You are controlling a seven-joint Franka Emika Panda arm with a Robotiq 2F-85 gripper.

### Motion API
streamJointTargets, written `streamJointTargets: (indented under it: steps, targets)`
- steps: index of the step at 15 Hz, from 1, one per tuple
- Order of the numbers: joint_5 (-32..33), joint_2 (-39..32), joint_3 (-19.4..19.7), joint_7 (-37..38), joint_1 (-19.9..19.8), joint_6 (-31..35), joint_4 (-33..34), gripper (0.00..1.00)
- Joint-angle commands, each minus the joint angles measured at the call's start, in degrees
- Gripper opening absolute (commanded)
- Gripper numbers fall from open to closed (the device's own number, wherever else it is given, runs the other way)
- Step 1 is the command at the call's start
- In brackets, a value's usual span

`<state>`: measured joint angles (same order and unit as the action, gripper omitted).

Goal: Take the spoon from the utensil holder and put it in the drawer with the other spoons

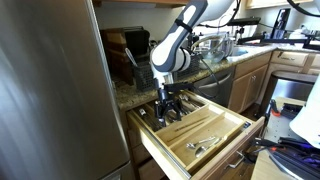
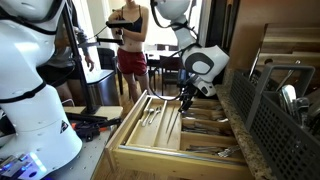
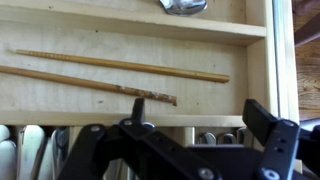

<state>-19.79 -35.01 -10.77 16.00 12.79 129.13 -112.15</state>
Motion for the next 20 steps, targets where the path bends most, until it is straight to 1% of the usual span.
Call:
streamJointTargets:
  steps: [1,20]
  targets:
    - [1.1,0.5,0.6,0.5,0.6,-1.2,0.4,1.0]
    - [0.6,-1.5,0.2,-0.3,0.4,-0.6,1.9,1.0]
